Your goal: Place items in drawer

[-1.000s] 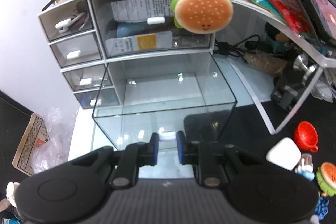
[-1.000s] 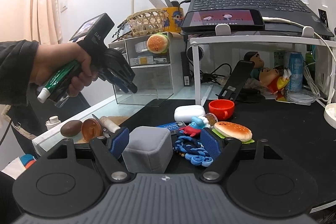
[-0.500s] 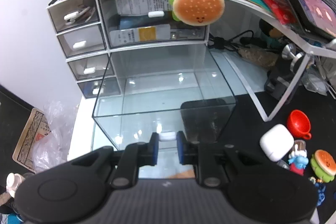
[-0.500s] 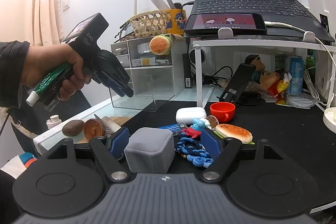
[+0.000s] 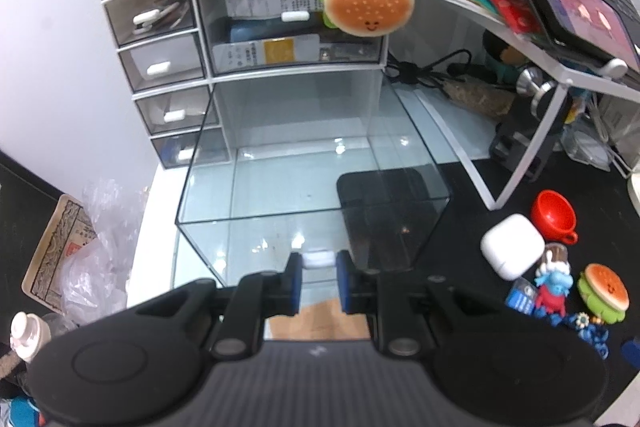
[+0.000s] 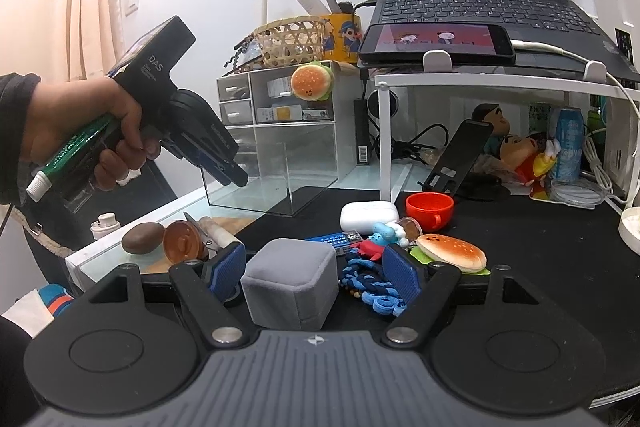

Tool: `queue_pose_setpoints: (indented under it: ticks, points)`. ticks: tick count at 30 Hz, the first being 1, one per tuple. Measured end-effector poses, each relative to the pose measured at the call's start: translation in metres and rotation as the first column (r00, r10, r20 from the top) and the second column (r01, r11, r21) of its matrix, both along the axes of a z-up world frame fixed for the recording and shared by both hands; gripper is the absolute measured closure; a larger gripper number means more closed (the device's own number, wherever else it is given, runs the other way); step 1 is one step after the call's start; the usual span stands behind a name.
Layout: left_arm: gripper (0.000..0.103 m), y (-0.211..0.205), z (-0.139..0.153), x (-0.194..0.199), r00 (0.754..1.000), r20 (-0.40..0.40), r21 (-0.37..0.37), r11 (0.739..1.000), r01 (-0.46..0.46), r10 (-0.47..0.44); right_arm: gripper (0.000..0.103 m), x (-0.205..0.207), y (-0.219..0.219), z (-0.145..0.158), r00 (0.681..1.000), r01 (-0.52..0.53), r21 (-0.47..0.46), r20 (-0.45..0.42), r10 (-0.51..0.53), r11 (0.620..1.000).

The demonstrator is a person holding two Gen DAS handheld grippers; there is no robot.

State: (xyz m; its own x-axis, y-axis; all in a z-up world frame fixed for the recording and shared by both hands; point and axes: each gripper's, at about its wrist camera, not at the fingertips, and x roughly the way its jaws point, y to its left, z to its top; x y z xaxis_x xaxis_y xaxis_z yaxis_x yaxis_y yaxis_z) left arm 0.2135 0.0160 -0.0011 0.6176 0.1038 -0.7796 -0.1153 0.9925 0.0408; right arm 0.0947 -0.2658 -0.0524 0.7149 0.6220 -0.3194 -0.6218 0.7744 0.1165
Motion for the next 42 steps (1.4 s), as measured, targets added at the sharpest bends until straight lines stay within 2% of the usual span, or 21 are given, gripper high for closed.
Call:
queue_pose_setpoints:
  ticks: [8,13,19,23,27,29,35,37,40,42]
  points:
    - [0.083,-0.001,0.000,-0.004,1.000,-0.001,-0.003,1.000,-0.003,0.003,0.023,-0.002,0.001,0.000,1.000,-0.010,-0.010,0.002,0.010,1.000]
    - [0.082,0.003,0.000,-0.006,1.000,0.008,-0.032,0.999,-0.021,0.021,0.023,-0.003,0.002,-0.001,1.000,-0.003,-0.012,0.001,0.003,1.000]
    - [0.076,0.005,0.001,-0.019,0.999,0.029,-0.065,0.998,-0.015,0.016,0.021,-0.003,0.000,0.001,1.000,-0.014,0.011,-0.016,0.015,1.000]
    - [0.070,0.005,0.006,-0.033,0.998,0.058,-0.082,0.997,-0.002,0.007,0.019,-0.006,0.003,0.004,1.000,-0.008,-0.006,-0.004,0.008,1.000]
    - [0.062,0.005,0.015,-0.050,0.994,0.109,-0.103,0.994,0.035,-0.023,0.019,-0.005,0.005,0.005,1.000,0.001,-0.018,-0.007,-0.001,1.000]
    - [0.056,0.000,0.017,-0.059,0.986,0.147,-0.057,0.995,0.083,-0.074,0.019,-0.004,0.005,0.006,1.000,0.011,-0.025,-0.007,-0.011,1.000]
    - [0.055,0.004,0.014,-0.079,0.982,0.155,-0.092,0.988,0.121,-0.106,0.019,-0.004,0.008,0.008,1.000,0.023,-0.047,-0.007,-0.023,0.999]
    - [0.055,0.002,0.014,-0.086,0.976,0.172,-0.075,0.987,0.146,-0.131,0.019,-0.004,0.011,0.009,1.000,0.027,-0.059,-0.005,-0.027,0.998]
    - [0.055,0.005,0.016,-0.092,0.970,0.197,-0.128,0.977,0.170,-0.142,0.019,-0.004,0.015,0.011,0.999,0.032,-0.072,-0.001,-0.033,0.997]
    - [0.055,0.004,0.020,-0.097,0.959,0.232,-0.130,0.972,0.194,-0.160,0.019,-0.004,0.017,0.013,0.999,0.041,-0.081,0.006,-0.041,0.996]
